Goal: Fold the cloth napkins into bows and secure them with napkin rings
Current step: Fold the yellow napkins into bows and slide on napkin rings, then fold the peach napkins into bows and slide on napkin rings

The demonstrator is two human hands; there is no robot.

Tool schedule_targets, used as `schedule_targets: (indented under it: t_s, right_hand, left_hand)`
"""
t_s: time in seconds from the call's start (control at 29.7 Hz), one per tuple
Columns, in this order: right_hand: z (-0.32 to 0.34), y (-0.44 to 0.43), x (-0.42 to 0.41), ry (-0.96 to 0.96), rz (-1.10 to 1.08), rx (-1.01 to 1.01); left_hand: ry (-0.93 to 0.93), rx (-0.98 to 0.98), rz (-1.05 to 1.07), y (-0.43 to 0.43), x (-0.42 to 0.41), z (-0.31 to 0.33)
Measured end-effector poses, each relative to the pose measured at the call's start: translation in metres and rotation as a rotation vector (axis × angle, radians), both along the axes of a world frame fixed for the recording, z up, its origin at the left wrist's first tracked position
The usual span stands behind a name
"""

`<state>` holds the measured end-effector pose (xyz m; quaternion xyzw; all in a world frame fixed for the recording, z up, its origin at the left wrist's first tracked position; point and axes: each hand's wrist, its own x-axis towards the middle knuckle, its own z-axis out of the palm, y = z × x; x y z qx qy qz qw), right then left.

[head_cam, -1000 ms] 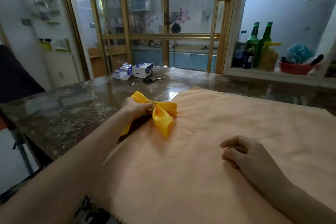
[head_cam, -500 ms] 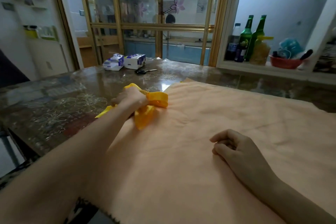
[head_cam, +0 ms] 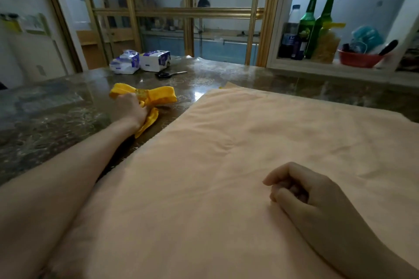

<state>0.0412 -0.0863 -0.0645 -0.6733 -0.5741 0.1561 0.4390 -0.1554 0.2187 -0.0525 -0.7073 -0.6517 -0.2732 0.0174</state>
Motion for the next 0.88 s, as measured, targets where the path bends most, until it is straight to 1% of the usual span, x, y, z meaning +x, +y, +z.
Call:
schedule_targets:
  t_s: [0.1, 0.2, 0.4, 0.51, 0.54, 0.61, 0.64, 0.67, 0.71, 0.78, 0.88]
  right_hand:
    - [-0.001, 0.004, 0.001, -0.010, 0.003, 0.000]
    - [0.001, 0.003, -0.001, -0.059, 0.007, -0.009]
    - [0.004, 0.005, 0.000, -0.132, 0.007, -0.014]
    - [0.001, 0.005, -0.001, -0.203, 0.012, -0.013]
    - [0.001, 0.006, 0.000, -0.232, 0.002, -0.022]
    - [0.004, 0.005, 0.000, -0.257, 0.002, -0.049]
    - [0.000, 0.009, 0.001, -0.262, 0.025, -0.059]
    - [0.012, -0.013, -0.008, -0.282, 0.006, -0.046]
    - [0.015, -0.015, -0.008, -0.287, 0.024, -0.057]
    - [0.019, -0.009, -0.002, -0.286, 0.060, -0.101]
    - [0.023, -0.023, 0.015, -0.298, -0.001, -0.152]
  left_hand:
    - [0.046, -0.008, -0.057, 0.019, 0.008, -0.003]
    - [0.032, -0.060, -0.080, 0.030, 0.007, 0.002]
    - [0.022, -0.243, -0.056, 0.014, -0.005, 0.009]
    - [0.074, -0.401, 0.011, -0.012, -0.016, 0.022]
    - [0.128, -0.417, 0.032, -0.024, -0.018, 0.027]
    - [0.325, -0.388, 0.034, -0.056, -0.015, 0.041]
    - [0.407, -0.345, 0.000, -0.070, -0.010, 0.041]
    - [0.446, -0.264, -0.097, -0.109, -0.010, 0.056]
    - [0.467, -0.235, -0.212, -0.133, 0.000, 0.056]
    - [0.461, -0.286, -0.453, -0.178, 0.025, 0.053]
    - [0.509, -0.472, -0.782, -0.257, 0.046, 0.043]
